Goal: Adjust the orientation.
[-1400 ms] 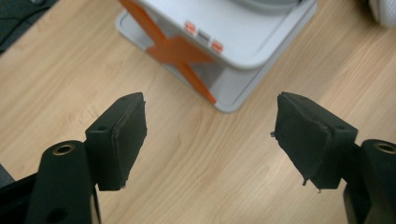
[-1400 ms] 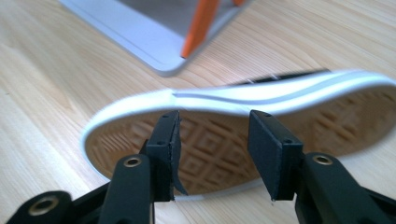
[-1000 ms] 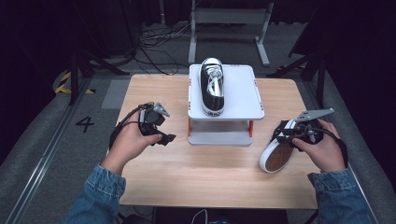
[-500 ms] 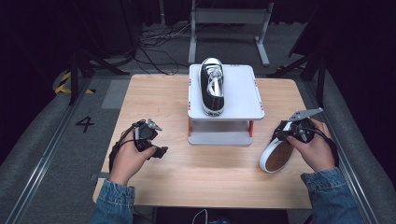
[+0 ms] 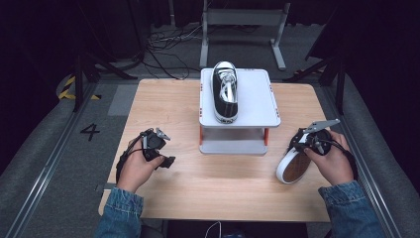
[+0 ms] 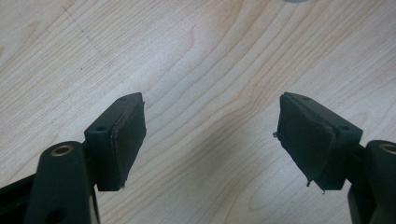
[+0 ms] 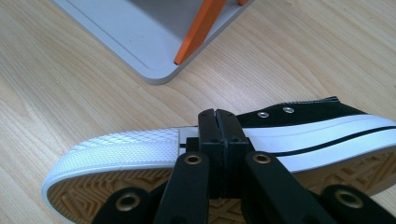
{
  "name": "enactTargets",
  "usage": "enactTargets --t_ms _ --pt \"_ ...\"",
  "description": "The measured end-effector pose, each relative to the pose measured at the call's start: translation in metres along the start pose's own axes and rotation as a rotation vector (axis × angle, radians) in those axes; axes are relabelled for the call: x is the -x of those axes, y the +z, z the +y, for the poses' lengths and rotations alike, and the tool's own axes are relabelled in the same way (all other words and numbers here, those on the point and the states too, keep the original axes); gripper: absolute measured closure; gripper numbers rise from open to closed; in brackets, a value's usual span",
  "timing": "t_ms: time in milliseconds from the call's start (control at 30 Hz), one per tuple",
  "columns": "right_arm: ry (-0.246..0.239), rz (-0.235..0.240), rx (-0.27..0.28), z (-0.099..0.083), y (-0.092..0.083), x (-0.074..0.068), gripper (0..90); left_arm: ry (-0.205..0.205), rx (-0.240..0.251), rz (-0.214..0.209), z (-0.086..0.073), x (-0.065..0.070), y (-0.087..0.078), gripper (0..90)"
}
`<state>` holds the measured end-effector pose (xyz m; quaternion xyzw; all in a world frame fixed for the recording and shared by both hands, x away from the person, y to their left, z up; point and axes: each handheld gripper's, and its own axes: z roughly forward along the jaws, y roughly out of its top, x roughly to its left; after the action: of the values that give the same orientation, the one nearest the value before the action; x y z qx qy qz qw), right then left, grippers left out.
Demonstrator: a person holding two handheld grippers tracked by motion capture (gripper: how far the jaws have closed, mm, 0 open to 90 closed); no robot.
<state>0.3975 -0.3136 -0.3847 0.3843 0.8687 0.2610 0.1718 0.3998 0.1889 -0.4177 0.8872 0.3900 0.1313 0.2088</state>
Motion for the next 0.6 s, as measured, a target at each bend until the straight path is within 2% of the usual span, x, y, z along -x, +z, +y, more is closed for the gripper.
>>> enactTargets --t_ms 67,200,467,600 --pt "0.002 -0.01 0.001 -0.002 -0.003 -0.001 90.0 -0.004 0.019 -0.01 0.001 -0.001 0.001 24.6" --pt "0.019 -0.024 -0.006 -0.009 -0.014 0.001 90.0 -0.003 0.026 -0.019 0.005 -0.001 0.003 24.6" --pt "0.131 -0.023 -0.03 -0.04 -0.041 0.016 90.0 -0.006 0.049 -0.041 0.016 -0.001 0.008 24.6" --pt "0.17 -0.034 -0.07 -0.052 -0.049 0.021 90.0 -0.003 0.043 -0.049 0.02 0.001 0.01 24.5"
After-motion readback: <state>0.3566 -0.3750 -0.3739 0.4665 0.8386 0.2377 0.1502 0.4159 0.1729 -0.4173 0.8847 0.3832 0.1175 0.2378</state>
